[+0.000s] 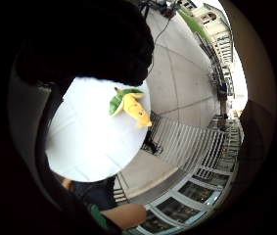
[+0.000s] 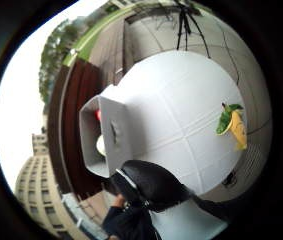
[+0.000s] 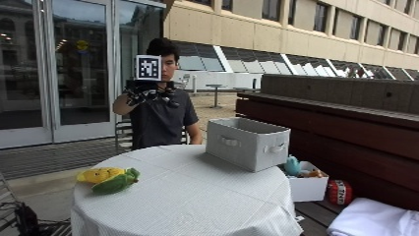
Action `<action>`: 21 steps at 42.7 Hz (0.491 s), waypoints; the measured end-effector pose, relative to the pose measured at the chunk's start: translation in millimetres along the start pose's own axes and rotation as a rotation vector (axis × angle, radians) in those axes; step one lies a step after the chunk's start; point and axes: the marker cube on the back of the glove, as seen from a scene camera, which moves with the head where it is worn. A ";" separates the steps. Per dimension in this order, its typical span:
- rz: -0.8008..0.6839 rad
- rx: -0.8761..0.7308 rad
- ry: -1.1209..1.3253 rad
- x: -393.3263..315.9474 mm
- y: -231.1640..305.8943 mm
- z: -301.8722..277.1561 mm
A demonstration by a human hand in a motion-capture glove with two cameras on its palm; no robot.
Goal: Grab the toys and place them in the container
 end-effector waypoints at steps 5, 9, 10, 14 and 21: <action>-0.032 0.047 -0.005 63.1 -19.7 37.7; 0.028 0.011 -0.018 94.0 -22.4 63.5; 0.012 -0.005 -0.017 101.3 -22.1 69.5; -0.086 0.069 -0.015 126.7 -36.0 99.7; 0.092 -0.125 -0.023 147.8 -34.3 150.5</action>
